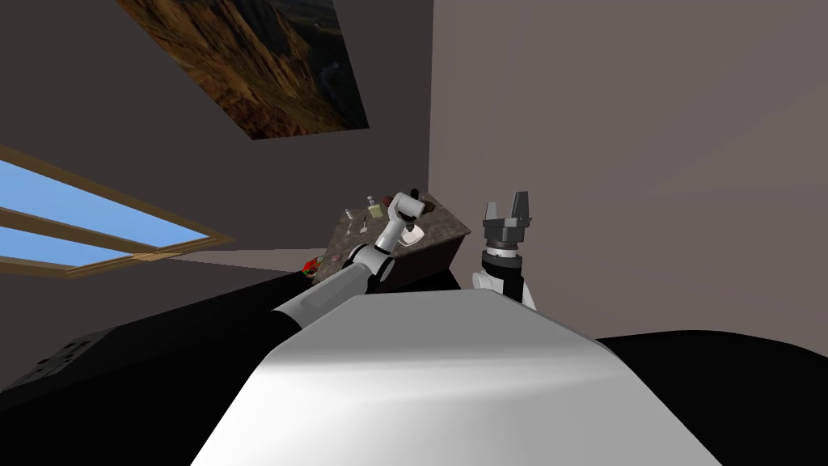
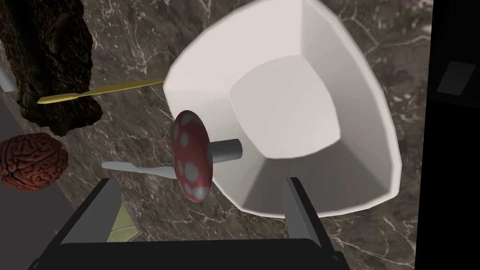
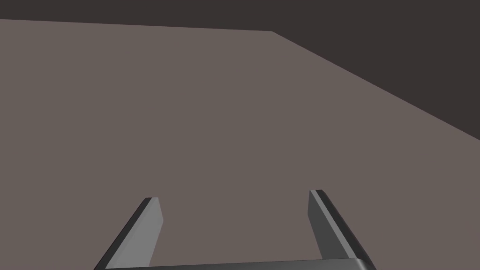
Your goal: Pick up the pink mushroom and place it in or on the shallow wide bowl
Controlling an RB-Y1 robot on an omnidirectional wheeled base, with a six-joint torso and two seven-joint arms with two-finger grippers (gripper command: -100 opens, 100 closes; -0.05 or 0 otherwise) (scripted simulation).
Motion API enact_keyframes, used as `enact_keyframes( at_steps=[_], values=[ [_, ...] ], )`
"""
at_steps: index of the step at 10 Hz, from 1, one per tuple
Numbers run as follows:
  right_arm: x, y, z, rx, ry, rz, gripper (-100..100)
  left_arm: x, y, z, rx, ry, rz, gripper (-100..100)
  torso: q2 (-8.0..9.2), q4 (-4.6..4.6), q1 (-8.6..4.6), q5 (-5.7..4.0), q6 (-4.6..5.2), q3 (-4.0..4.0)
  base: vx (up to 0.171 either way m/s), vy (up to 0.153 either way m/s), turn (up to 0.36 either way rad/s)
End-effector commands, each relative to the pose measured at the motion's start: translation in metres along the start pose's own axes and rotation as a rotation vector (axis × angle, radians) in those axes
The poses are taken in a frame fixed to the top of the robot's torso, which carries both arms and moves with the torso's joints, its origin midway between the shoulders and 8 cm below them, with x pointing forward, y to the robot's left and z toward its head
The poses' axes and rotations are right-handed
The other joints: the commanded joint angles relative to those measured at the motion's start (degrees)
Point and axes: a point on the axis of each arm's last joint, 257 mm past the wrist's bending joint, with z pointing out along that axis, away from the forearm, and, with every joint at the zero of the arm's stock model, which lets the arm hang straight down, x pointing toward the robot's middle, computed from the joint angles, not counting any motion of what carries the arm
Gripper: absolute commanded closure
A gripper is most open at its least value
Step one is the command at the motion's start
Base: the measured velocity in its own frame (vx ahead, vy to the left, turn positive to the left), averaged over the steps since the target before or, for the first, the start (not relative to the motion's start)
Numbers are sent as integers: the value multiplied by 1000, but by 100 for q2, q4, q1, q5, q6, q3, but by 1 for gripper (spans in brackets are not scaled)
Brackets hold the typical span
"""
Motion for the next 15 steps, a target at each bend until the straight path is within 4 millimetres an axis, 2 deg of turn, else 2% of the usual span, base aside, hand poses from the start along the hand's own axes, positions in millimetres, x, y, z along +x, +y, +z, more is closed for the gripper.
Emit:
enact_keyframes(
  at_steps=[1, 2, 10, 11, 12, 15],
  values=[
    [0, 0, 0, 0, 0, 0, 0, 0, 0, 0, 0, 0, 0, 0, 0, 0, 0, 0, 0, 0, 0, 0, 0],
    [0, 0, 0, 0, 0, 0, 0, 3, -4, -13, 2, -1, -2, -100, 0, 0, 0, 0, 0, 0, 12, 15, -7],
    [0, 0, 0, 0, 0, 0, 0, 15, -16, -63, 10, -5, -5, -100, -3, -1, 7, 2, 0, -2, 14, 25, -8],
    [0, 0, 0, 0, 0, 0, 0, 16, -16, -60, 11, -3, -4, -100, -3, -1, 7, 1, 0, -2, 6, 9, -4],
    [0, 0, 0, 0, 0, 0, 0, 16, -16, -60, 10, -4, -5, 0, -2, -1, 4, 1, -1, -2, 0, 0, 0],
    [0, 0, 0, 0, 0, 0, 0, 16, -16, -60, 10, -4, -5, 0, 0, -1, 0, 0, 0, 0, 0, 0, 0]
  ],
)
